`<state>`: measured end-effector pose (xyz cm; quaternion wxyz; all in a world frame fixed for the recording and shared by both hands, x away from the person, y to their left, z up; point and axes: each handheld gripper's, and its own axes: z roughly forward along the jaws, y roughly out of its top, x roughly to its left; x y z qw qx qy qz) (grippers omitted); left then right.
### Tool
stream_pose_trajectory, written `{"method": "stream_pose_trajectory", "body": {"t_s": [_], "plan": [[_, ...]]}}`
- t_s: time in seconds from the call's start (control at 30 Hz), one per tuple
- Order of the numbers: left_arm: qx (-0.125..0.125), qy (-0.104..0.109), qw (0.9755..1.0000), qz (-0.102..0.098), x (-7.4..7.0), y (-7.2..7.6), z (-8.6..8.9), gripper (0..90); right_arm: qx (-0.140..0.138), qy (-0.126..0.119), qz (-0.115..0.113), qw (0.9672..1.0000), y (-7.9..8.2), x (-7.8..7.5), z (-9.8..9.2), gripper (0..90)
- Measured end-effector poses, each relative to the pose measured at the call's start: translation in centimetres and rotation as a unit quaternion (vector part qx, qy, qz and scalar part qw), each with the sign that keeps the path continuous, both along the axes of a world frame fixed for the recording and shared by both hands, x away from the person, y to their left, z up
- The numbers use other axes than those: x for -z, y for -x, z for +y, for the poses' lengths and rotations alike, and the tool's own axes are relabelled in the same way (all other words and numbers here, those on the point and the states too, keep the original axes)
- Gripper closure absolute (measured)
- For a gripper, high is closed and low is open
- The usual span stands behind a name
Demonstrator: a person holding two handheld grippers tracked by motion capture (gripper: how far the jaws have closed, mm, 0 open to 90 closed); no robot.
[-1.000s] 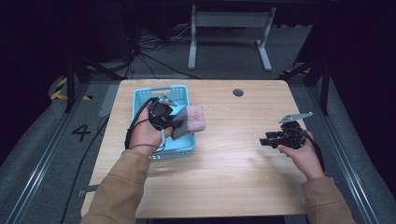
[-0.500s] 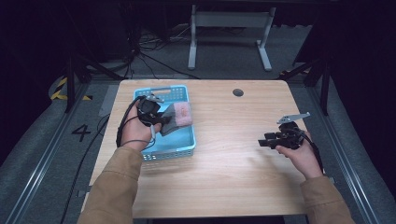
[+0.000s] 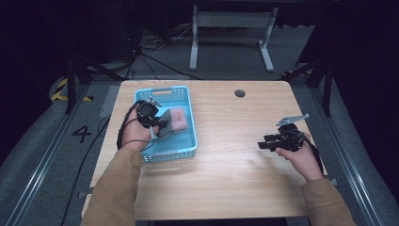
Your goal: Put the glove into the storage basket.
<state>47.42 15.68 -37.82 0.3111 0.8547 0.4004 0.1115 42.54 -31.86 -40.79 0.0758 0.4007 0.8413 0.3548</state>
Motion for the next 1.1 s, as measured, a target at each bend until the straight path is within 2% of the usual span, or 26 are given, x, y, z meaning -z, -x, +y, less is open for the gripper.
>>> {"method": "stream_pose_trajectory", "body": {"t_s": [0.07, 0.53, 0.63, 0.93, 1.1], "plan": [[0.001, -0.006, 1.0, 0.003, 0.3, -0.2, -0.2, 72.5, 0.0, 0.0, 0.001, 1.0, 0.0, 0.0, -0.1, 50.0], [0.005, -0.005, 0.9998, 0.02, 2.6, -1.6, -1.0, 72.1, 0.009, 0.002, 0.004, 0.9999, 0.6, 0.3, -0.8, 49.8], [0.008, -0.016, 0.9995, 0.028, 3.3, -2.0, -1.4, 72.0, 0.012, 0.002, 0.005, 0.9999, 0.7, 0.4, -0.9, 49.7], [0.005, -0.04, 0.9986, 0.034, 4.0, -2.6, -2.0, 71.3, 0.02, 0.007, 0.004, 0.9998, 1.2, 0.5, -1.5, 49.4], [-0.005, -0.038, 0.9982, 0.045, 4.3, -2.9, -1.9, 69.4, 0.024, 0.008, 0.006, 0.9997, 1.5, 0.5, -1.7, 48.6]]}}
